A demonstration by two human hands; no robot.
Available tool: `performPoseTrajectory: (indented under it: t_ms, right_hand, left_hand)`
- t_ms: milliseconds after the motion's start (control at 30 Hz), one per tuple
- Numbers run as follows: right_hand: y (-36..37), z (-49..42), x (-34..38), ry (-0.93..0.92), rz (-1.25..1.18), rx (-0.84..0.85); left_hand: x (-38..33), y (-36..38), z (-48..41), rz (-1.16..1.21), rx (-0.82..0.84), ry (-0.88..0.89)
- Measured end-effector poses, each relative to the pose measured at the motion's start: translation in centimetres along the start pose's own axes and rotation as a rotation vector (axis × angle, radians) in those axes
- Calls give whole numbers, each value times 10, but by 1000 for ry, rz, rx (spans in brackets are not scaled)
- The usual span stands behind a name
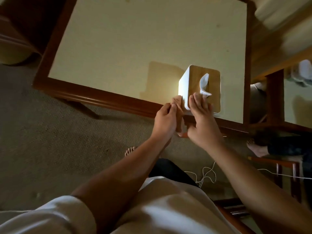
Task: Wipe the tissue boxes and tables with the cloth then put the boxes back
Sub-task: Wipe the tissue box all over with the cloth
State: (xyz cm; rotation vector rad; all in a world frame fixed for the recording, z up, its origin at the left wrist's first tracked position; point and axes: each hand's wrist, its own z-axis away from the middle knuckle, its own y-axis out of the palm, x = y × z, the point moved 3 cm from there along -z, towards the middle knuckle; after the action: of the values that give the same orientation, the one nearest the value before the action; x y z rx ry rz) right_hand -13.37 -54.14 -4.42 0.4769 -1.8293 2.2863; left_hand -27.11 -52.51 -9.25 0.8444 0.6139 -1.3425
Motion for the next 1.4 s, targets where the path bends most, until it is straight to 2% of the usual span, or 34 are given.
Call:
performPoseTrajectory:
  t_ms: [100, 233, 367, 667, 967, 1167, 1400]
  right_hand:
    - [6, 3, 2, 13, 25, -183]
    - [11, -1, 11, 71, -6, -452]
    - [6, -2, 15, 45, 58, -586]
    - [4, 16, 7, -94, 109, -491]
    - [16, 16, 34, 25, 311, -335]
    - [15, 19, 20, -5, 146, -376]
    - [10, 16, 23, 15, 109, -376]
  left_hand:
    - [0, -12, 0, 135, -62, -79]
    - [-6, -21, 4, 253, -133, -63]
    - [-7, -20, 8, 248, -120, -44]
    - [-5, -33, 13, 249, -170, -1]
    - [-2, -36, 16, 266, -188, 73]
    - [-10, -45, 11, 309, -196, 75]
    - [-14, -52, 13, 297, -203, 125]
